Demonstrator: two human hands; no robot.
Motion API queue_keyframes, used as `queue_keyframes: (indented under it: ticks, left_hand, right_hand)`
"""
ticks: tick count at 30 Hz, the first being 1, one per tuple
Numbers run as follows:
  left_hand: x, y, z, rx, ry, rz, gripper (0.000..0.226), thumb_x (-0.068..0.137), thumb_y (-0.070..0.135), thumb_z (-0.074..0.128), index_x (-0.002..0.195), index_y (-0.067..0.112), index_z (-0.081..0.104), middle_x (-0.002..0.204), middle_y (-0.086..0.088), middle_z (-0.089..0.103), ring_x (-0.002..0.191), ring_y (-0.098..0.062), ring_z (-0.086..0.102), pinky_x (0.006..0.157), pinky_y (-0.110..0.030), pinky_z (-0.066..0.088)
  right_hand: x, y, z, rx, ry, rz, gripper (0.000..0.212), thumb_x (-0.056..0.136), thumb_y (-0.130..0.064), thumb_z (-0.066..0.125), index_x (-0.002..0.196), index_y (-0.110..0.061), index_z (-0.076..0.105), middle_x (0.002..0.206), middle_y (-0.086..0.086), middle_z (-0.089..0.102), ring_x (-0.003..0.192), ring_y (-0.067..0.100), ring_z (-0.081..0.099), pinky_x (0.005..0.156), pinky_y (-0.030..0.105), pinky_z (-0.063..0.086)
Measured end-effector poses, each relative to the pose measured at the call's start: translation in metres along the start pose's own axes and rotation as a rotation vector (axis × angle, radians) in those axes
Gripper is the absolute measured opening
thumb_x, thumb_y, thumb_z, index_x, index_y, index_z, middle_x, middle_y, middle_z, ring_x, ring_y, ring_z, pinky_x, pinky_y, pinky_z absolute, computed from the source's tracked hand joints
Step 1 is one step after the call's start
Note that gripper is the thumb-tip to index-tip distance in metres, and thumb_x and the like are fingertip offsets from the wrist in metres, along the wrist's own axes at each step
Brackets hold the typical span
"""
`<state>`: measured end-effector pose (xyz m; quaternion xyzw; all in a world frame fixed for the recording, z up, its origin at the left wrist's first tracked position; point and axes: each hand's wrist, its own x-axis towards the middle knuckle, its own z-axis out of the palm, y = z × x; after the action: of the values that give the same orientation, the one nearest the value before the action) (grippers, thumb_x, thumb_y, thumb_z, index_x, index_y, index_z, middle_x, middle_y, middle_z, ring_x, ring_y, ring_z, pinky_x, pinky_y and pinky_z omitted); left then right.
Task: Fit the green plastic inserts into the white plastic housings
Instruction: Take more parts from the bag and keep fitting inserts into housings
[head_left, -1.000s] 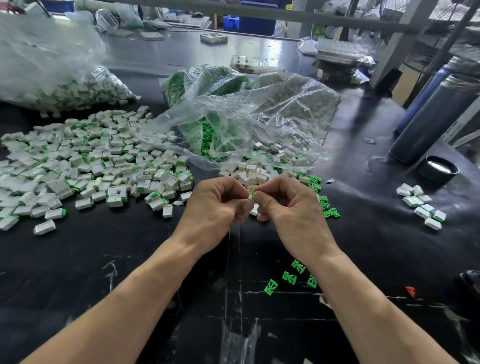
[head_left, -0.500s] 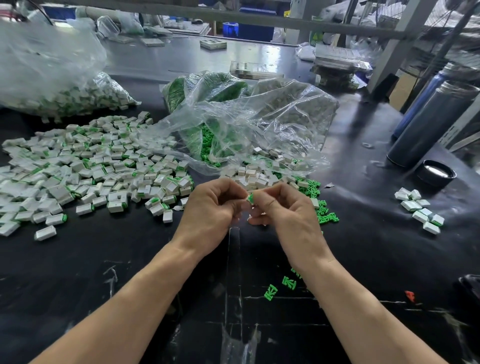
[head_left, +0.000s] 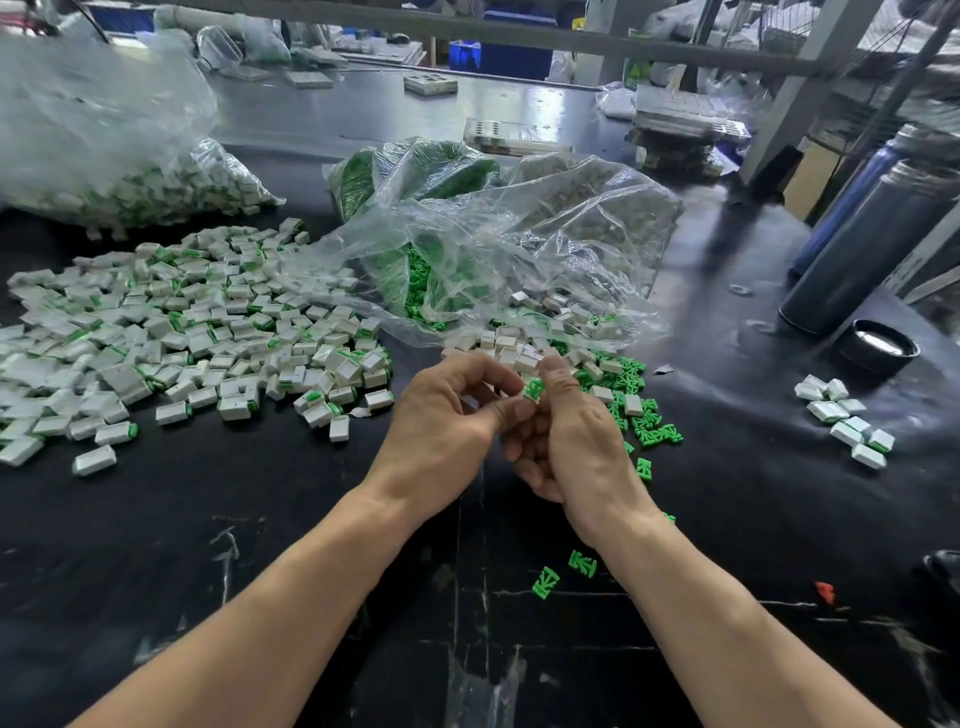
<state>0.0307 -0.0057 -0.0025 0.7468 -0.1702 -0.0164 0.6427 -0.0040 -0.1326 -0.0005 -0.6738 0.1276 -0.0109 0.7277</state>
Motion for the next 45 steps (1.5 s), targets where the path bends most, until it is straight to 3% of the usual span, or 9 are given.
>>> queue_keyframes:
  ticks: [10, 14, 17, 25, 28, 30, 35, 40, 45]
  left_hand:
    - [-0.005, -0.001, 0.007, -0.143, -0.076, 0.032, 0.005, 0.093, 0.012, 0.073, 0.096, 0.011, 0.07, 0.07, -0.009, 0.068, 0.063, -0.023, 0.066, 0.07, -0.04, 0.06]
    - [-0.004, -0.002, 0.007, -0.17, -0.067, 0.027, 0.005, 0.093, 0.012, 0.074, 0.095, 0.012, 0.069, 0.067, -0.015, 0.067, 0.058, -0.026, 0.064, 0.066, -0.041, 0.059]
    - [-0.006, -0.001, 0.007, -0.166, -0.068, 0.032, 0.005, 0.093, 0.012, 0.073, 0.097, 0.01, 0.069, 0.07, -0.018, 0.067, 0.055, -0.024, 0.063, 0.061, -0.037, 0.057]
    - [-0.008, 0.0, 0.009, -0.224, -0.067, 0.03, 0.007, 0.095, 0.01, 0.072, 0.099, 0.006, 0.068, 0.075, -0.02, 0.069, 0.058, -0.028, 0.063, 0.059, -0.037, 0.056]
    - [-0.006, -0.001, 0.006, -0.179, -0.029, 0.046, 0.006, 0.093, 0.013, 0.074, 0.096, 0.011, 0.07, 0.081, -0.017, 0.072, 0.069, -0.026, 0.066, 0.069, -0.04, 0.057]
    - [-0.004, -0.004, 0.003, -0.039, 0.008, 0.066, 0.005, 0.092, 0.018, 0.076, 0.091, 0.021, 0.071, 0.082, -0.016, 0.069, 0.069, -0.02, 0.057, 0.067, -0.038, 0.05]
    - [-0.003, -0.009, -0.004, 0.224, 0.017, 0.106, 0.007, 0.093, 0.027, 0.072, 0.092, 0.034, 0.07, 0.072, 0.008, 0.065, 0.058, -0.005, 0.051, 0.056, -0.026, 0.045]
    - [-0.003, -0.007, -0.006, 0.34, 0.006, 0.16, 0.01, 0.093, 0.027, 0.073, 0.094, 0.036, 0.069, 0.077, 0.017, 0.065, 0.057, -0.004, 0.052, 0.056, -0.014, 0.041]
    - [-0.002, -0.005, -0.005, 0.257, -0.018, 0.132, 0.003, 0.092, 0.03, 0.075, 0.093, 0.032, 0.072, 0.079, 0.012, 0.068, 0.065, -0.007, 0.058, 0.062, -0.025, 0.049]
  right_hand:
    - [-0.001, -0.001, 0.0, 0.022, 0.036, -0.019, 0.075, 0.111, -0.053, 0.031, 0.054, -0.025, 0.071, 0.051, 0.006, 0.052, 0.036, 0.013, 0.041, 0.035, 0.018, 0.027]
    - [-0.001, 0.003, -0.004, -0.02, -0.011, 0.02, 0.084, 0.104, -0.071, 0.026, 0.059, -0.013, 0.067, 0.058, 0.01, 0.057, 0.039, 0.016, 0.042, 0.037, 0.019, 0.026]
    - [-0.001, 0.005, -0.005, -0.064, -0.04, 0.034, 0.094, 0.1, -0.077, 0.024, 0.079, 0.004, 0.066, 0.059, 0.007, 0.057, 0.04, 0.014, 0.044, 0.037, 0.02, 0.028]
    - [0.001, 0.007, -0.003, -0.056, 0.0, 0.023, 0.077, 0.102, -0.073, 0.029, 0.065, -0.02, 0.07, 0.054, 0.003, 0.054, 0.038, 0.012, 0.042, 0.037, 0.021, 0.028]
    - [0.003, 0.005, -0.01, -0.232, 0.11, -0.116, 0.081, 0.097, -0.08, 0.029, 0.072, -0.016, 0.072, 0.058, 0.0, 0.062, 0.045, 0.011, 0.051, 0.049, 0.028, 0.037]
    - [0.004, 0.003, -0.016, -0.293, 0.183, -0.264, 0.066, 0.09, -0.082, 0.043, 0.079, -0.024, 0.07, 0.066, -0.005, 0.066, 0.056, 0.009, 0.056, 0.059, 0.033, 0.042]
    - [0.005, 0.002, -0.018, -0.36, 0.109, -0.432, 0.008, 0.09, -0.038, 0.078, 0.092, -0.036, 0.07, 0.084, -0.013, 0.074, 0.076, 0.007, 0.068, 0.071, 0.023, 0.053]
    - [0.006, 0.0, -0.026, -0.388, 0.057, -0.434, 0.012, 0.092, -0.028, 0.079, 0.094, -0.036, 0.07, 0.088, -0.01, 0.074, 0.081, 0.009, 0.069, 0.077, 0.027, 0.057]
    - [0.005, -0.004, -0.029, -0.537, 0.062, -0.542, 0.009, 0.093, -0.023, 0.077, 0.093, -0.031, 0.074, 0.085, -0.011, 0.072, 0.083, 0.007, 0.067, 0.073, 0.016, 0.052]
